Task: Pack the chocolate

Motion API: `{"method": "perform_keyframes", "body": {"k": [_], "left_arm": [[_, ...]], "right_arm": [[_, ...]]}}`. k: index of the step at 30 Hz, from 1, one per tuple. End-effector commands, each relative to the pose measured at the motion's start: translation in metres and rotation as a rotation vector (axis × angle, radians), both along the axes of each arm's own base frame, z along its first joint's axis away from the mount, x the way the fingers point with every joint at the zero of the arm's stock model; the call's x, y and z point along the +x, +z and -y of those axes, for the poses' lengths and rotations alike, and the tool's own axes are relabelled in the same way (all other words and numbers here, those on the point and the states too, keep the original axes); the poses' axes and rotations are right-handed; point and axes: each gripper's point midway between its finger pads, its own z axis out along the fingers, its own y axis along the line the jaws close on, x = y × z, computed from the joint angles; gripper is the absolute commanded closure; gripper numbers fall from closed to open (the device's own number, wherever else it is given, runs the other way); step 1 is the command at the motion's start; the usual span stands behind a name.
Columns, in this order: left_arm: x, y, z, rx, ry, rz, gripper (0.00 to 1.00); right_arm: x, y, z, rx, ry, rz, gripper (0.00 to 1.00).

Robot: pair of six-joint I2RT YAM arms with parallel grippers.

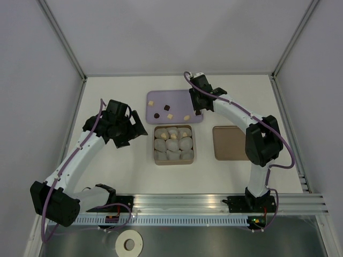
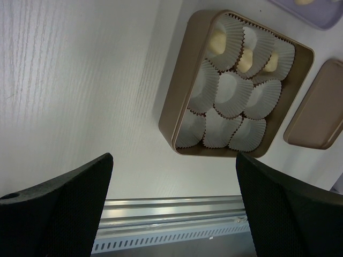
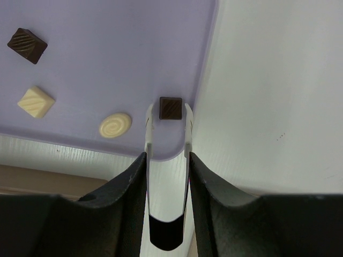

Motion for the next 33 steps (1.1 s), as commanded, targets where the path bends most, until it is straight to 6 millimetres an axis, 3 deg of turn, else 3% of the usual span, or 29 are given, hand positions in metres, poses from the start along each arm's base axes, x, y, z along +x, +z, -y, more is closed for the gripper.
{"method": "perform_keyframes", "body": {"k": [1, 19, 28, 30, 33], "left_arm": [[0.012, 0.017, 0.004, -0.023, 0.031, 0.060, 0.00], [0.011, 0.015, 0.004, -0.021, 0.025, 0.058, 0.00], [0.014, 0.017, 0.000, -0.003, 0.037, 0.068, 0.00], [0.015, 0.017, 0.000, -0.003, 0.041, 0.071, 0.00], [0.014, 0.017, 0.000, -0.003, 0.039, 0.070, 0.00]], "right_arm": [[0.017, 0.016, -0.005, 0.029, -0.001, 0.065, 0.59], [0.023, 0.005, -0.008, 0.047, -0.017, 0.062, 0.62], [0.018, 0.023, -0.005, 0.061, -0.027, 0.083, 0.64], [0.015, 0.021, -0.003, 0.063, -0.030, 0.077, 0.69], [0.010, 0.035, -0.003, 0.088, -0.030, 0.099, 0.75]]}}
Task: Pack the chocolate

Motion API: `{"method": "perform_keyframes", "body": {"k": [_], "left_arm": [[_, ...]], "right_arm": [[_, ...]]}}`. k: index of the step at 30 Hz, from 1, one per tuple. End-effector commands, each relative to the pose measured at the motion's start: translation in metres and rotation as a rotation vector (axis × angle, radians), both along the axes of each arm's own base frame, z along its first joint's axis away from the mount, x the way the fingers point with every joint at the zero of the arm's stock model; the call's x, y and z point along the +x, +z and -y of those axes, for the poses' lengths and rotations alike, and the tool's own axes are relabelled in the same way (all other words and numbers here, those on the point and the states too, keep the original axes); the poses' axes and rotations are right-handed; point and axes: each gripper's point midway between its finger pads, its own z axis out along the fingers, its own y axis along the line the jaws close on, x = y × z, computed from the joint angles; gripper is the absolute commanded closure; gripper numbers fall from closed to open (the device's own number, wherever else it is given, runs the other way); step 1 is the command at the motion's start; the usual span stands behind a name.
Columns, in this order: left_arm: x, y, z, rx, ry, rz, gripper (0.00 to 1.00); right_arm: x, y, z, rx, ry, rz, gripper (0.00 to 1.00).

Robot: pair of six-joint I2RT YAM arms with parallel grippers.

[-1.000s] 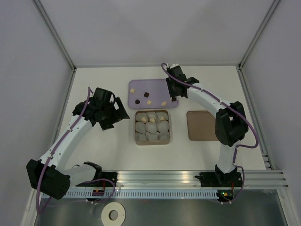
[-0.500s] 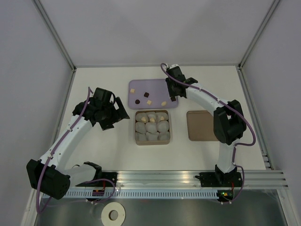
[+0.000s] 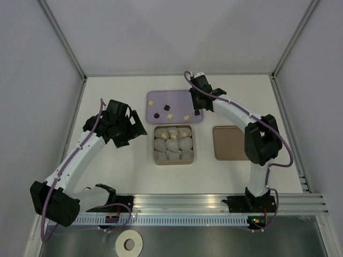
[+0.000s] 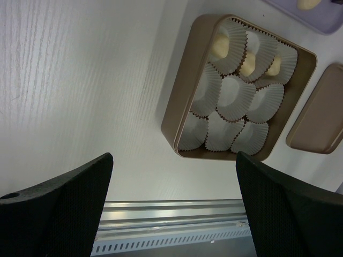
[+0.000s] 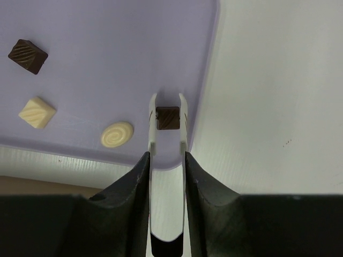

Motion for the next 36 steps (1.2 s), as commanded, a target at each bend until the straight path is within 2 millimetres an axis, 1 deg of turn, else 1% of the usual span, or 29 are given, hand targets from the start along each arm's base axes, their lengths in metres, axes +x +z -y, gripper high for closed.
{"method": "perform_keyframes", "body": {"k": [1, 2, 3, 5, 6, 7, 8, 11, 12, 13, 14, 15, 16, 17, 19, 20, 21, 22, 23, 24, 25, 27, 28, 30, 31, 32, 34, 36], "left_arm": [[0.012, 0.018, 0.003, -0.022, 0.025, 0.062, 0.00], [0.012, 0.017, 0.003, -0.021, 0.025, 0.061, 0.00], [0.012, 0.018, 0.003, -0.022, 0.025, 0.062, 0.00], [0.012, 0.018, 0.004, -0.025, 0.024, 0.061, 0.00], [0.012, 0.018, 0.004, -0.026, 0.022, 0.062, 0.00], [0.011, 0.018, 0.004, -0.027, 0.021, 0.062, 0.00], [0.011, 0.017, 0.004, -0.025, 0.020, 0.059, 0.00], [0.010, 0.017, 0.004, -0.029, 0.018, 0.059, 0.00], [0.010, 0.018, 0.005, -0.031, 0.017, 0.062, 0.00], [0.009, 0.017, 0.005, -0.031, 0.015, 0.060, 0.00], [0.009, 0.017, 0.004, -0.032, 0.018, 0.060, 0.00], [0.009, 0.017, 0.005, -0.032, 0.017, 0.060, 0.01], [0.008, 0.015, 0.005, -0.031, 0.016, 0.054, 0.00], [0.008, 0.015, 0.005, -0.031, 0.016, 0.055, 0.00], [0.007, 0.012, 0.004, -0.025, 0.017, 0.048, 0.00], [0.007, 0.012, 0.004, -0.027, 0.019, 0.049, 0.01], [0.006, 0.012, 0.003, -0.027, 0.019, 0.049, 0.01], [0.006, 0.011, 0.004, -0.028, 0.019, 0.047, 0.00], [0.005, 0.011, 0.003, -0.028, 0.019, 0.045, 0.00], [0.006, 0.012, 0.004, -0.030, 0.019, 0.051, 0.00], [0.005, 0.011, 0.004, -0.028, 0.016, 0.047, 0.00], [0.005, 0.012, 0.003, -0.028, 0.014, 0.048, 0.00], [0.005, 0.011, 0.003, -0.026, 0.015, 0.047, 0.00], [0.005, 0.011, 0.003, -0.026, 0.016, 0.046, 0.00], [0.005, 0.010, 0.003, -0.026, 0.016, 0.044, 0.00], [0.005, 0.011, 0.003, -0.027, 0.014, 0.047, 0.00], [0.006, 0.012, 0.003, -0.027, 0.015, 0.050, 0.00], [0.006, 0.012, 0.003, -0.025, 0.011, 0.051, 0.00]], "right_arm": [[0.000, 0.046, 0.000, 0.073, -0.013, 0.091, 0.77], [-0.002, 0.049, 0.000, 0.077, -0.012, 0.092, 0.78], [-0.004, 0.058, 0.001, 0.092, -0.011, 0.108, 0.79], [-0.007, 0.066, 0.001, 0.103, -0.008, 0.115, 0.80], [-0.011, 0.074, 0.001, 0.116, 0.000, 0.123, 0.80], [-0.013, 0.076, 0.002, 0.115, -0.001, 0.119, 0.80], [-0.017, 0.084, 0.003, 0.124, 0.002, 0.130, 0.80], [-0.033, 0.090, 0.000, 0.134, 0.016, 0.112, 0.80], [-0.041, 0.097, 0.000, 0.147, 0.017, 0.111, 0.80], [-0.048, 0.097, -0.002, 0.146, 0.022, 0.104, 0.80], [-0.060, 0.107, -0.011, 0.161, 0.042, 0.115, 0.80], [-0.069, 0.107, -0.014, 0.162, 0.052, 0.106, 0.80], [-0.082, 0.105, -0.025, 0.161, 0.073, 0.097, 0.80], [-0.092, 0.112, -0.030, 0.180, 0.082, 0.102, 0.80], [-0.112, 0.107, -0.041, 0.210, 0.080, 0.064, 0.80], [-0.128, 0.111, -0.054, 0.227, 0.112, 0.060, 0.80], [-0.137, 0.109, -0.059, 0.250, 0.098, 0.039, 0.80], [-0.151, 0.106, -0.069, 0.255, 0.119, 0.021, 0.80], [-0.160, 0.108, -0.072, 0.269, 0.124, 0.018, 0.80], [-0.167, 0.105, -0.074, 0.280, 0.115, 0.002, 0.80], [-0.178, 0.100, -0.078, 0.269, 0.126, -0.009, 0.80], [-0.191, 0.089, -0.077, 0.236, 0.125, -0.044, 0.80], [-0.200, 0.081, -0.079, 0.221, 0.132, -0.064, 0.80], [-0.210, 0.074, -0.079, 0.204, 0.133, -0.079, 0.80], [-0.214, 0.066, -0.079, 0.192, 0.136, -0.092, 0.80], [-0.215, 0.063, -0.079, 0.189, 0.135, -0.093, 0.80], [-0.211, 0.058, -0.075, 0.159, 0.117, -0.084, 0.80], [-0.205, 0.059, -0.073, 0.139, 0.103, -0.062, 0.80]]}}
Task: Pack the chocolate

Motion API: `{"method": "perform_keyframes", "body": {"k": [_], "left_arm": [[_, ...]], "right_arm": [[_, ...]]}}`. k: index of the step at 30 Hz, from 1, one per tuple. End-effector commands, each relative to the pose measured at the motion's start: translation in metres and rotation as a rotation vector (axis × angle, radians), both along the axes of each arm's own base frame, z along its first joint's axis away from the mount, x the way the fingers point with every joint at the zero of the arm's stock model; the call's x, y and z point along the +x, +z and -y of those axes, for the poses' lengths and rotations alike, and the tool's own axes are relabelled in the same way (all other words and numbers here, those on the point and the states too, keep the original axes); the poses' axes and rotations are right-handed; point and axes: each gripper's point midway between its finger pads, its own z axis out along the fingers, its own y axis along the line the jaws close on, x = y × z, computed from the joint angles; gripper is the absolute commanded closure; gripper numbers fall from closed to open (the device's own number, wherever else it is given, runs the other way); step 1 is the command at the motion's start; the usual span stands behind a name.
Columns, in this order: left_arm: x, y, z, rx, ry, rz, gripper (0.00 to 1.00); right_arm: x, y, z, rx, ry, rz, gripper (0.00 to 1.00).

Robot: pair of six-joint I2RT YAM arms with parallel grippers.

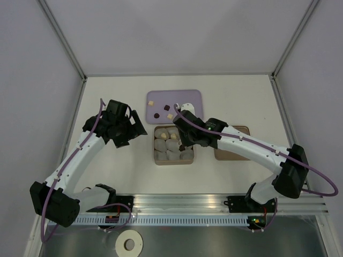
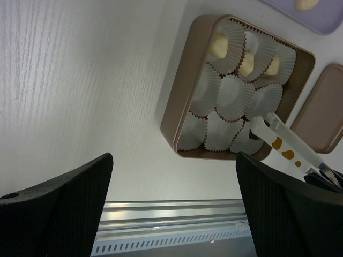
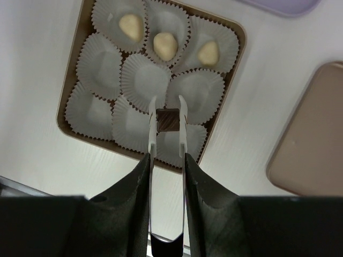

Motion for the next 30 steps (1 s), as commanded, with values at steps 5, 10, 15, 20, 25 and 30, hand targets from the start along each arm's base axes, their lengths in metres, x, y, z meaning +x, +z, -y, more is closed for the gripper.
{"method": "perform_keyframes", "body": {"k": [5, 10, 15, 20, 25, 30], "left_arm": [[0.005, 0.011, 0.002, -0.021, 0.009, 0.047, 0.00], [0.004, 0.013, 0.002, -0.023, 0.008, 0.055, 0.01], [0.002, 0.011, 0.002, -0.023, 0.007, 0.052, 0.00], [0.001, 0.012, 0.001, -0.024, 0.009, 0.057, 0.00], [0.000, 0.011, 0.002, -0.027, 0.010, 0.055, 0.01], [0.000, 0.013, 0.002, -0.030, 0.012, 0.060, 0.00]], "right_arm": [[0.015, 0.000, 0.006, -0.022, -0.083, 0.058, 0.80], [0.016, -0.009, 0.009, -0.029, -0.100, 0.062, 0.80], [0.020, -0.018, 0.011, -0.056, -0.099, 0.082, 0.79], [0.024, -0.024, 0.009, -0.058, -0.099, 0.092, 0.78], [0.031, -0.020, 0.005, -0.042, -0.119, 0.120, 0.78], [0.033, -0.019, 0.005, -0.041, -0.127, 0.130, 0.78]]}}
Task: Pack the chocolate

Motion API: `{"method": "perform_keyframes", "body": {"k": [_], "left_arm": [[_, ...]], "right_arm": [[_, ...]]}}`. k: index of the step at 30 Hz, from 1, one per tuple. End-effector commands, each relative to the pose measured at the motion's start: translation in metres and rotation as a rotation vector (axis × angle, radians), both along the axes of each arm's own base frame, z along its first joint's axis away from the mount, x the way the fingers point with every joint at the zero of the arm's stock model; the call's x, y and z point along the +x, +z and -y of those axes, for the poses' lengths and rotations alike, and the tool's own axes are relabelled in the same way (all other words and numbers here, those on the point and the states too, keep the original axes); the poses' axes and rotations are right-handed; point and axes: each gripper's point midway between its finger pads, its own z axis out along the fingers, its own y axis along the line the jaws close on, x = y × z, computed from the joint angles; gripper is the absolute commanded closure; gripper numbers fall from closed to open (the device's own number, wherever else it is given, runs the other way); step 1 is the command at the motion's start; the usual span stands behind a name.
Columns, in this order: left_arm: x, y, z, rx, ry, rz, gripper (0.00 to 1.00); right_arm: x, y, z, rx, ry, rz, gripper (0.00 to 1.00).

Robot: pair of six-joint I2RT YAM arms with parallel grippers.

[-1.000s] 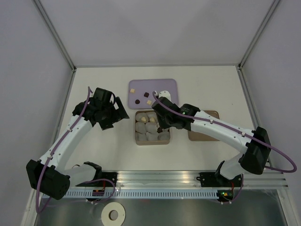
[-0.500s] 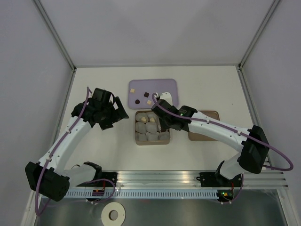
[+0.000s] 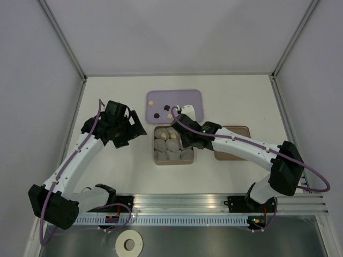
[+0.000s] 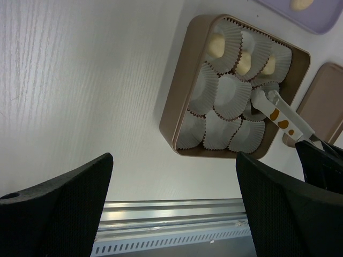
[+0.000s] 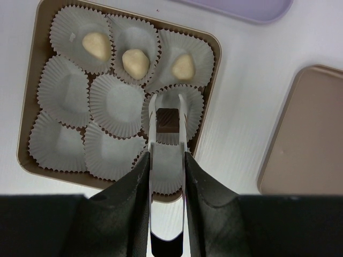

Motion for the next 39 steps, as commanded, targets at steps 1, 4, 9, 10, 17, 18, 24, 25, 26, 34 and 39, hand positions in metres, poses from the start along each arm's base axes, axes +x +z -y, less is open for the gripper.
{"method": "perform_keyframes", "body": {"k": [1, 4, 9, 10, 17, 18, 24, 25, 26, 34, 39], "left_arm": [[0.002, 0.008, 0.002, -0.023, 0.013, 0.040, 0.00], [0.002, 0.008, 0.002, -0.023, 0.014, 0.041, 0.00], [0.002, 0.009, 0.002, -0.025, 0.014, 0.047, 0.00], [0.001, 0.009, 0.001, -0.024, 0.014, 0.044, 0.00], [0.001, 0.009, 0.002, -0.024, 0.013, 0.044, 0.00], [0.001, 0.009, 0.002, -0.024, 0.013, 0.044, 0.00], [0.001, 0.008, 0.001, -0.021, 0.009, 0.042, 0.00], [0.001, 0.009, 0.002, -0.021, 0.009, 0.044, 0.00], [0.001, 0.009, 0.002, -0.022, 0.009, 0.045, 0.00], [0.002, 0.014, 0.002, -0.026, 0.011, 0.057, 0.00], [0.000, 0.020, 0.001, -0.029, 0.014, 0.053, 0.00]], "right_arm": [[0.012, 0.010, -0.005, 0.026, -0.027, 0.057, 0.78], [0.011, 0.004, -0.004, 0.016, -0.031, 0.050, 0.78], [0.009, -0.005, -0.003, 0.009, -0.029, 0.040, 0.75], [0.010, -0.006, -0.002, 0.008, -0.034, 0.042, 0.75], [0.010, -0.008, -0.002, 0.004, -0.032, 0.047, 0.65], [0.011, -0.009, -0.002, 0.002, -0.034, 0.046, 0.63], [0.011, -0.005, -0.002, 0.013, -0.039, 0.050, 0.58], [0.011, -0.004, -0.002, 0.013, -0.040, 0.052, 0.58], [0.011, -0.003, -0.001, 0.012, -0.041, 0.053, 0.58], [0.009, 0.041, 0.002, 0.067, -0.053, 0.091, 0.60], [0.010, 0.084, 0.005, 0.117, -0.061, 0.136, 0.60]]}}
